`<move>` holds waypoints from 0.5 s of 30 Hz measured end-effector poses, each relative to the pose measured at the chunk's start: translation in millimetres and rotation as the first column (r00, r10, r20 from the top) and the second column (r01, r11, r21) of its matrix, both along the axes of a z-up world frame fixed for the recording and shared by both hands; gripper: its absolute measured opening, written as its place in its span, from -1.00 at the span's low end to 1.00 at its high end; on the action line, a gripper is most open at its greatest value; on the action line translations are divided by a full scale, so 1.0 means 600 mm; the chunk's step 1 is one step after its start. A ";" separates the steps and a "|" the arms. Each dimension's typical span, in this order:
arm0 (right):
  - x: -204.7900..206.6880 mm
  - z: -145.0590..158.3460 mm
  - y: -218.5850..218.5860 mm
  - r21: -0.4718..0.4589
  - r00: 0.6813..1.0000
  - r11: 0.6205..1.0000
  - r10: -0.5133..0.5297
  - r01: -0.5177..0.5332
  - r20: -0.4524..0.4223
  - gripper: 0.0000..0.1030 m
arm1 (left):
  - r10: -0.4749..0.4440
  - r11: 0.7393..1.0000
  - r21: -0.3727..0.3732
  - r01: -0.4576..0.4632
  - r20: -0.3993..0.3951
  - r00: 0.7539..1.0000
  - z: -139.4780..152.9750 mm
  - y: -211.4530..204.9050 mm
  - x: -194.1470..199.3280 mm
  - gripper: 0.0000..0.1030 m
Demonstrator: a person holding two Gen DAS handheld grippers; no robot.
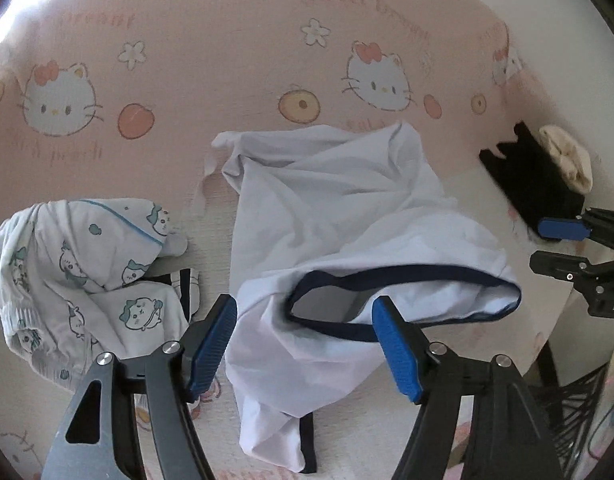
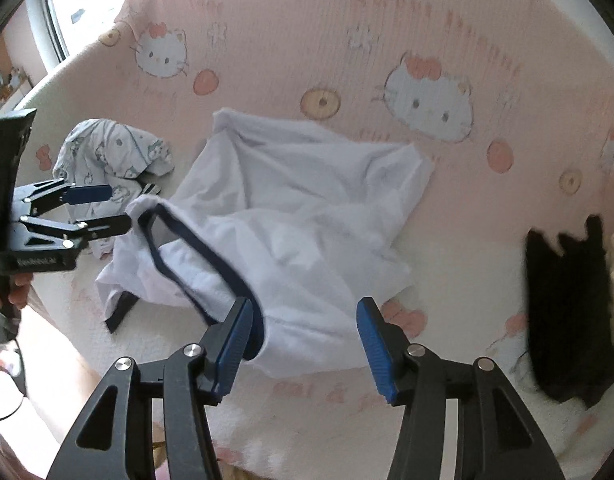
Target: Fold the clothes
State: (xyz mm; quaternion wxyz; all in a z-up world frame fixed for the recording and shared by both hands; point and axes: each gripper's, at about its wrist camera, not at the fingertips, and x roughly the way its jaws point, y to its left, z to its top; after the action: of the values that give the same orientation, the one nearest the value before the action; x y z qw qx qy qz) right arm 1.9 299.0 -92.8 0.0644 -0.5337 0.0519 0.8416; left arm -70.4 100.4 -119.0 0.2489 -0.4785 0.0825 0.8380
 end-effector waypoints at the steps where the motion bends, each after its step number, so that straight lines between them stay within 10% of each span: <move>1: -0.001 -0.007 -0.001 -0.015 1.000 1.000 -0.006 0.007 0.018 0.04 | 0.000 1.000 -0.021 0.000 -0.008 1.000 -0.005 0.003 0.000 0.32; 13: -0.015 -0.063 -0.015 -0.021 0.993 0.999 -0.048 0.050 0.106 0.04 | 0.027 0.996 -0.086 -0.032 -0.062 0.998 -0.041 0.012 -0.015 0.27; 15: -0.020 -0.077 -0.017 0.001 0.991 0.999 -0.051 0.051 0.124 0.04 | 0.008 0.992 -0.128 -0.015 -0.056 0.998 -0.059 0.025 -0.020 -0.28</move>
State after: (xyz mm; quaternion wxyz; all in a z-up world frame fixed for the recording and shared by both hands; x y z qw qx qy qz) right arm -10.0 288.9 -138.9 0.0882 -0.5836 0.0624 0.8048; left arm -82.4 115.3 -154.5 0.2105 -0.4706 0.1401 0.8454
